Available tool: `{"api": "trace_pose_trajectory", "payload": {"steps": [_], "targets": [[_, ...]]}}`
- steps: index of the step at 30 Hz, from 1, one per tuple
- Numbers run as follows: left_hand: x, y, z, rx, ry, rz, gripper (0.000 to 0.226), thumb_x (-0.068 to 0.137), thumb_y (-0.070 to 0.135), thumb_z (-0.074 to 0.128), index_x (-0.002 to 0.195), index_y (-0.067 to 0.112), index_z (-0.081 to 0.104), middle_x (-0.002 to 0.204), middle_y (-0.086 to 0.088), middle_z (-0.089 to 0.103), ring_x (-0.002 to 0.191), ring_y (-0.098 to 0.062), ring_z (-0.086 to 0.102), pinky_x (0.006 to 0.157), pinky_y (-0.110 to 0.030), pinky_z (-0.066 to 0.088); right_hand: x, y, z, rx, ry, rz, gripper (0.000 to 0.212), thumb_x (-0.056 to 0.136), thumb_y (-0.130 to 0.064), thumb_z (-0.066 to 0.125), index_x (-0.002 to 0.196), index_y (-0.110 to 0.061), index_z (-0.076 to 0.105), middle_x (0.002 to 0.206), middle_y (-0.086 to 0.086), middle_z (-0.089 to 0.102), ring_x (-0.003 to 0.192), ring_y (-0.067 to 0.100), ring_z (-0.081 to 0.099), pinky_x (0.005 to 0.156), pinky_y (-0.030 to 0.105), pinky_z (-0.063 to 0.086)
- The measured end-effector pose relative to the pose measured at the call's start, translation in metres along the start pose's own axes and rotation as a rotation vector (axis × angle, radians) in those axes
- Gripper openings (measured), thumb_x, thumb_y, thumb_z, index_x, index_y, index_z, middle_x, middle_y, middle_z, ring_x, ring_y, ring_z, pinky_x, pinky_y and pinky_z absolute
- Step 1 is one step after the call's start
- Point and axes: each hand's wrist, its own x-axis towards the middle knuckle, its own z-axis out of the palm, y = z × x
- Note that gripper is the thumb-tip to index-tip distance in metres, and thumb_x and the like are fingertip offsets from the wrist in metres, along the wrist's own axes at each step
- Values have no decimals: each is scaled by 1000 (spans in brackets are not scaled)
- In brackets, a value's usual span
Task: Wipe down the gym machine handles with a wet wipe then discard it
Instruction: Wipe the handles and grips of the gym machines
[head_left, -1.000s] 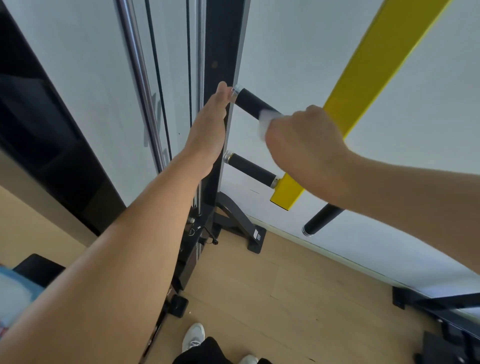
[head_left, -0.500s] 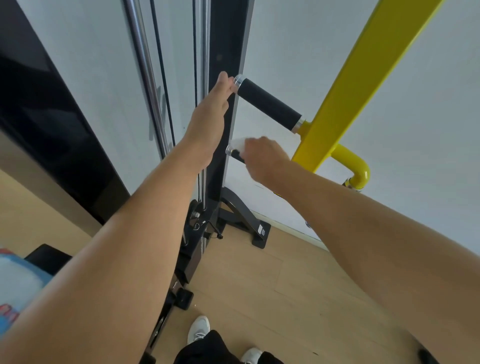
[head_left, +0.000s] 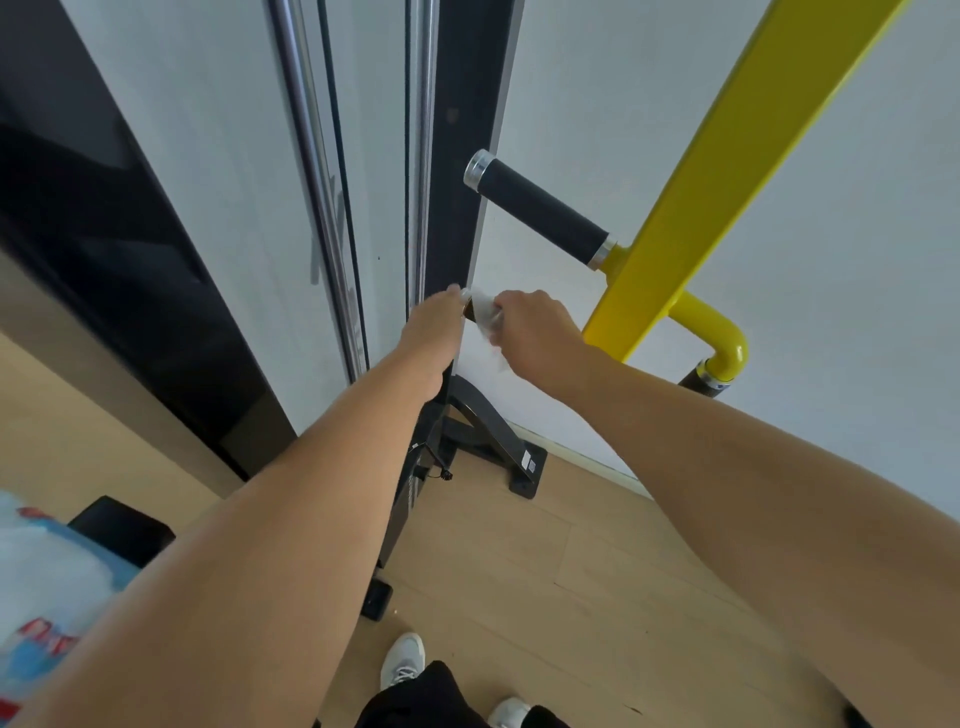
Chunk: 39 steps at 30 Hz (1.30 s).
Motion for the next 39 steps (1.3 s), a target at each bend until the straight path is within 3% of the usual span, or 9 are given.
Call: {"api": "trace_pose_trajectory", "payload": {"steps": [7,9,11,14,18,23,31,35,39], "targets": [[-3,8,5,104,-3,-4,48,110,36,27,144,9,46,144,-14,52,137,-32,44,107,-40,37,5,-16,-3,-135,-71,-25,38,101,-13,58,139,-8,53,125,8,63,110,26,67,102,35,51],[-7,8,9,97,-32,-32,42,110,40,25,138,17,46,130,-9,57,134,-29,44,103,-38,33,-1,-12,0,-340,-83,31,32,101,-17,58,132,-12,56,108,6,66,101,25,67,105,43,47],[-9,8,12,74,-47,-60,50,108,46,26,144,16,43,140,-11,52,126,-26,46,105,-37,30,-10,-7,-1,-712,-166,21,35,98,-25,60,130,-13,53,104,7,65,106,30,65,110,55,38],[-6,4,15,86,-85,-77,63,104,59,24,152,20,36,155,-7,41,142,-24,37,118,-45,20,-22,2,0,-968,-227,9,38,98,-28,57,131,-9,50,105,10,65,109,37,66,110,60,35],[-3,4,17,110,-118,-42,66,103,62,20,154,23,34,160,-6,36,148,-26,31,121,-47,17,-7,4,7,-633,-26,-82,29,104,-24,48,128,-9,54,98,6,62,90,25,68,103,46,44],[-1,3,19,80,-127,17,60,106,54,16,152,22,38,158,-4,39,145,-22,35,119,-44,21,13,-5,15,-421,66,-149,30,105,-21,47,130,-7,53,111,9,66,99,25,67,94,39,50],[8,-4,20,78,-123,-44,71,100,67,21,154,23,32,160,-8,34,148,-29,29,121,-51,15,-35,17,-2,-1045,-193,-56,46,95,-25,63,134,-5,47,99,12,57,100,35,68,108,63,39],[9,-2,18,82,-130,-22,72,100,68,20,156,23,31,161,-7,33,150,-27,27,122,-50,14,-9,12,1,-717,-59,-107,35,101,-21,57,132,-7,49,92,8,57,87,27,69,104,51,45],[9,-2,19,59,-176,6,71,100,68,14,158,28,27,164,-3,28,152,-23,23,122,-47,12,17,-8,4,-453,-15,-202,39,100,-13,60,138,-10,50,117,9,62,97,28,68,100,44,46]]}}
